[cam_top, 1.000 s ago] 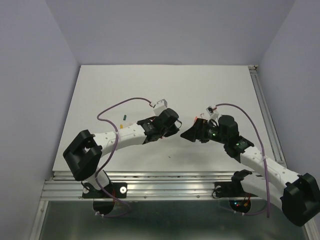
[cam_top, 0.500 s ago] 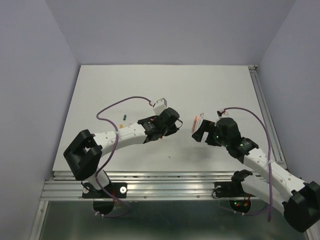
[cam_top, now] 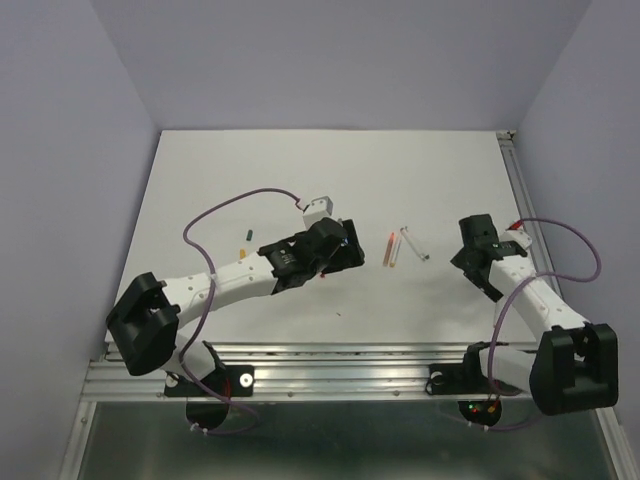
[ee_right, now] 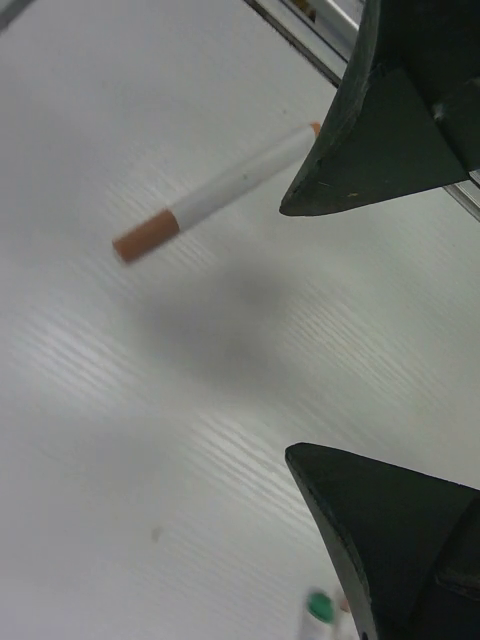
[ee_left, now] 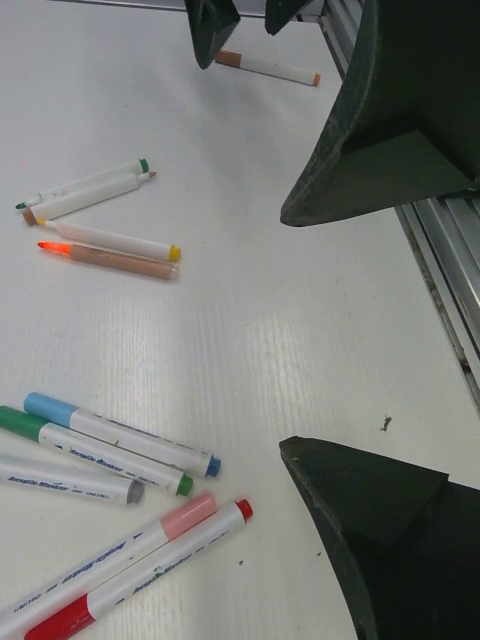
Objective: Open the pen caps
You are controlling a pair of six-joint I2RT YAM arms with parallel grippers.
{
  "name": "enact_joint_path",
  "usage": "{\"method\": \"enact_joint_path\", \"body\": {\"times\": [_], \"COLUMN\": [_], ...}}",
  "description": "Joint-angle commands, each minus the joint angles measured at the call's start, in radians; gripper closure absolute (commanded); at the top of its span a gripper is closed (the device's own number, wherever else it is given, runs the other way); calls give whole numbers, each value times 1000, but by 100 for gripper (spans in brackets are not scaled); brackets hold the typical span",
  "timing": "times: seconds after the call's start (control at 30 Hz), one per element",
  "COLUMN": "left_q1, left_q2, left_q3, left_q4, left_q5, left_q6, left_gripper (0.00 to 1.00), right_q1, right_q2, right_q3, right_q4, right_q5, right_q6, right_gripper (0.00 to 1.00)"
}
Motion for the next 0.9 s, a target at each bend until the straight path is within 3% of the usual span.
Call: {"method": "enact_joint_path", "body": {"times": [0.0,0.1,0.37,0.73,0.87], "left_q1": [-2,-1,2,13,13], "left_q2": [-67,-72,-72,-107,-138], "left_q3": [-48,-55,-43,-61,-84], "left_q4": [35,29,-8,-31,-34], "left_q5": [17,20,20,-9,-38], "left_q6": [59,89,156,152,138], "left_gripper": [1,1,1,1,1], "right_q1": [-208,-322,-431,-447,-447], "right_q2": [-1,25,152,162,102], "right_q3": [53,37,-16,-125,-168], "right_q4": [-50,18,77,220,271], "right_q5": [45,-19,-62,-216,-327], "right_q6": [-20,-71,-53,-82,-131], "right_gripper": [0,0,0,3,14]}}
